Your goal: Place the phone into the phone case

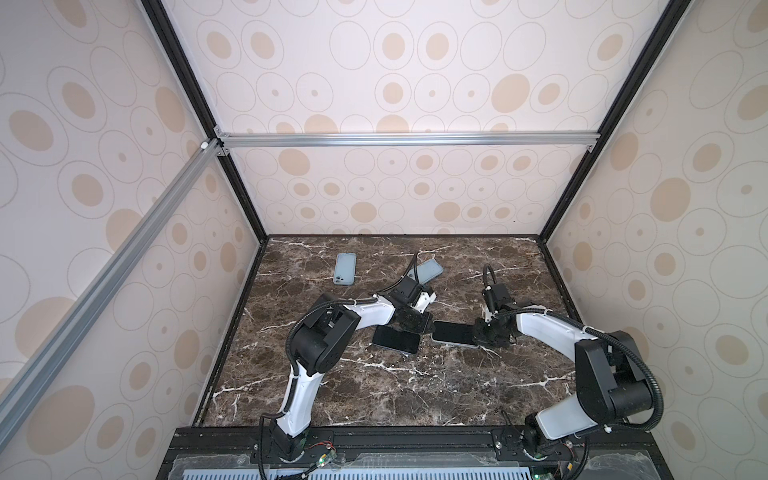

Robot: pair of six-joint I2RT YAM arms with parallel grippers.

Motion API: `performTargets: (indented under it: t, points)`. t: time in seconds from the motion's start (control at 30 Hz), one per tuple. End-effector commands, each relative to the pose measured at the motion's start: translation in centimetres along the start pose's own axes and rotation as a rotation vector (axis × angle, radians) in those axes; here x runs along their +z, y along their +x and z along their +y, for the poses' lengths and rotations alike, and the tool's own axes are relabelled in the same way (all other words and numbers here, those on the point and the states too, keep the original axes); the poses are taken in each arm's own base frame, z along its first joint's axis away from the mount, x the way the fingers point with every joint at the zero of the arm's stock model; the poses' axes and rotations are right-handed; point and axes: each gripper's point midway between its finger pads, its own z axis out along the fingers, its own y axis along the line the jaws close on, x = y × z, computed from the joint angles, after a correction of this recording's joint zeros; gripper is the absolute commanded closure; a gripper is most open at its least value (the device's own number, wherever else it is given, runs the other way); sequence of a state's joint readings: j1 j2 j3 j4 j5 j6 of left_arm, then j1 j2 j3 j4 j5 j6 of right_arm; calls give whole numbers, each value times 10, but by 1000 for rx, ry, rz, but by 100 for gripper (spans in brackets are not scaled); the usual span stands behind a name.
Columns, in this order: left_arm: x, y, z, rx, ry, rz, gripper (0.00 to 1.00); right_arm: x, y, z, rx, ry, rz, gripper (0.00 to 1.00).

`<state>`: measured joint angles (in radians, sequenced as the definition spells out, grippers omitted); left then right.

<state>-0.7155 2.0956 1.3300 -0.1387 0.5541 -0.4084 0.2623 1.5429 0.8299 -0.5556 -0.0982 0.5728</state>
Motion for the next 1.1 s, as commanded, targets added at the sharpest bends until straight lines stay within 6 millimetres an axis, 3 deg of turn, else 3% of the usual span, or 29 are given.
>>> performTargets:
  t: [0.0,0.2,0.37,0.47,0.7,0.8,1.07]
  points:
    - [5,15,8,-29,-41,49,87,41,43,-4,80,4,131,92]
    - [4,14,9,-26,-43,45,87,49,44,-11,127,15,93,93]
    - [3,12,9,-26,-44,40,87,43,36,-2,112,-7,88,93]
    - [-1,9,10,-25,-49,27,87,20,19,7,82,-18,31,92]
    - [-25,-17,7,-44,-28,-70,87,-56,-38,27,-43,-13,-151,83]
    - [-32,-28,9,-62,-24,-104,86,-71,-54,30,-60,-33,-162,81]
    - [-31,-41,9,-77,-22,-107,79,-52,-65,25,-44,-86,-76,79]
